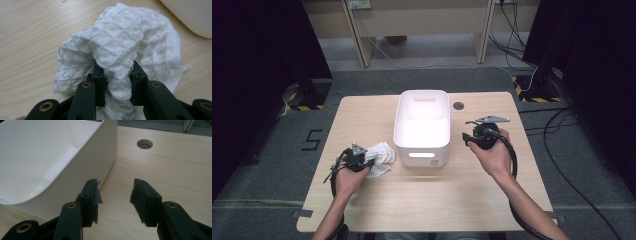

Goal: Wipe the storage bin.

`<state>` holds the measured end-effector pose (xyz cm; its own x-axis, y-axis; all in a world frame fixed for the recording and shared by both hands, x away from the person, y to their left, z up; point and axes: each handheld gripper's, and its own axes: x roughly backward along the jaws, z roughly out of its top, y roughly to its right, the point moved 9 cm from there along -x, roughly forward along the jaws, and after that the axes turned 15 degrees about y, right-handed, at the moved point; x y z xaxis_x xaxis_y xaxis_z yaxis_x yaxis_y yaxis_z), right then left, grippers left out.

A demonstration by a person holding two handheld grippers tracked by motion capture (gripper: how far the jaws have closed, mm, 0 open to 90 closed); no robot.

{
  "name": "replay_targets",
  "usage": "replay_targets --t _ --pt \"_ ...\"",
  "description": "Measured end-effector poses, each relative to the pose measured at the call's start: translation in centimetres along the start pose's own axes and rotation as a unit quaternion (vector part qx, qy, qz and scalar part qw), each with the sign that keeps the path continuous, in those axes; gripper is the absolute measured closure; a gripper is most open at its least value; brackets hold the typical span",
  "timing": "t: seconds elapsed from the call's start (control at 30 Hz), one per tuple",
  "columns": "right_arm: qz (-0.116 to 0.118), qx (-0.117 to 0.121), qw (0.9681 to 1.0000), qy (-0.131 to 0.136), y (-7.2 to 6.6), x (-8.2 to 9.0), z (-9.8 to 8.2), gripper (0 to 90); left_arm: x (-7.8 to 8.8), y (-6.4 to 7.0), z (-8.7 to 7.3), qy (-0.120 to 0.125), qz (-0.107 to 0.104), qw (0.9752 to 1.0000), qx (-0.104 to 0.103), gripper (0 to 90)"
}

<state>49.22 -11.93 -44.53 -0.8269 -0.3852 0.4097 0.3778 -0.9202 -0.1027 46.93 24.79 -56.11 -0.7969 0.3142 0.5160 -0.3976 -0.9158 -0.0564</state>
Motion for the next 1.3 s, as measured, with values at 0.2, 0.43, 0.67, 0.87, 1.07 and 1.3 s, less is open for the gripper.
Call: replay_targets --t 0.2,0.43,0.67,0.87,1.07,1.3 --pt "-0.005 0.003 1.0000 -0.005 0.8 0.1 -0.5 55.6 -0.2 -0.2 0.4 0.015 0.015 0.9997 0.009 50.2" --pt "-0.010 0.004 0.9999 -0.011 1.5 0.5 -0.9 55.6 0.9 -0.1 0.5 0.027 0.013 0.9995 -0.005 29.3" --pt "-0.014 0.004 0.9998 -0.015 2.1 1.1 -1.4 55.5 3.6 -0.6 1.2 0.051 0.009 0.9987 -0.001 24.6" --pt "-0.021 0.001 0.9997 -0.012 3.3 2.5 -1.9 55.3 7.3 -2.4 1.3 0.078 0.034 0.9964 0.006 25.0" --pt "-0.035 -0.008 0.9994 -0.003 5.2 4.4 -2.5 55.0 10.4 -5.9 -0.4 0.094 0.085 0.9910 0.043 25.9" --pt "-0.058 -0.021 0.9981 0.003 7.5 6.3 -4.7 54.7 11.9 -10.1 -3.8 0.106 0.164 0.9728 0.125 27.8"
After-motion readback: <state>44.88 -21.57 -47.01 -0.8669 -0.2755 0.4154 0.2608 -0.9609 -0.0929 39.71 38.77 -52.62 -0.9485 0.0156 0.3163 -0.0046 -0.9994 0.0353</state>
